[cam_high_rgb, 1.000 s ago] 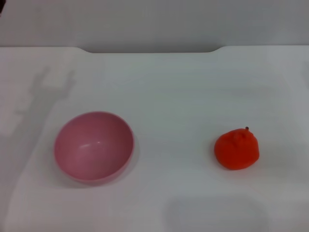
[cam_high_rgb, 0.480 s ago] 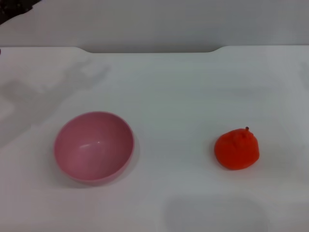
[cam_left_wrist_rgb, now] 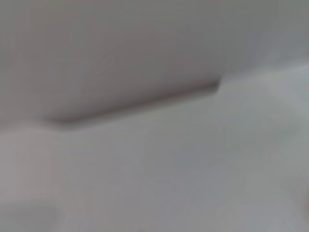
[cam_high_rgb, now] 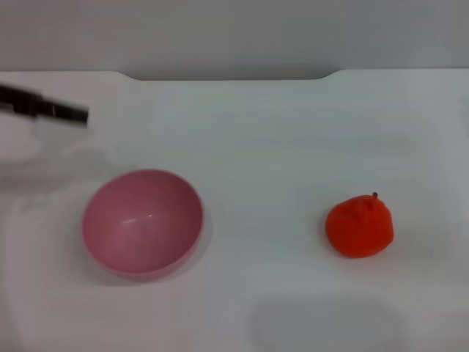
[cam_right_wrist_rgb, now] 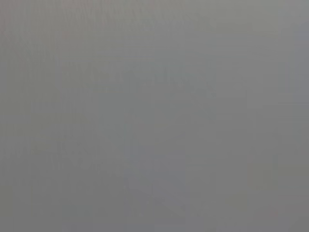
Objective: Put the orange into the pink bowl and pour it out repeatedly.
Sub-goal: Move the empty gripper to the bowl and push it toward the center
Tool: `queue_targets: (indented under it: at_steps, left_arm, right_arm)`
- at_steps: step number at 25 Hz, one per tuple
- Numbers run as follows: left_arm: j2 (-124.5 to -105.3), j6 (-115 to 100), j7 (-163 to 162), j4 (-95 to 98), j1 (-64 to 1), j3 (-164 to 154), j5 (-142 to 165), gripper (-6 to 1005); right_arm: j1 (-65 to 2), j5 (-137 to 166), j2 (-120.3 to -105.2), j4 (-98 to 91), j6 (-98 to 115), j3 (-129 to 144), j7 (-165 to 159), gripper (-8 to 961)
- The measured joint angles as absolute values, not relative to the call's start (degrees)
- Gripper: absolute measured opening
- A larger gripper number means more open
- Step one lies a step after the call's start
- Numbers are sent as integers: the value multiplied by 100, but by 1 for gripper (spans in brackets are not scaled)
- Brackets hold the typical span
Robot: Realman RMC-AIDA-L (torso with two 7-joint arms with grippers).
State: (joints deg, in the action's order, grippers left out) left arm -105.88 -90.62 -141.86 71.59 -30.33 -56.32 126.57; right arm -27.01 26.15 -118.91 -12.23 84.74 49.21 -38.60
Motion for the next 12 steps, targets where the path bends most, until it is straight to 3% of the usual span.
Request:
queue_targets:
  at_steps: [7,12]
  left_arm:
    - [-11123,-9848,-14495,7749,-3251,-5630,13988,741]
    - [-11365,-9731,-14496,7731,-3304,-5646,14265,738]
  right_arm:
    - [-2752,2615,-11884,-1223,8463,4922,-3855,690]
    - [-2778,2613,-11882,-1235,8440,4931,-3846,690]
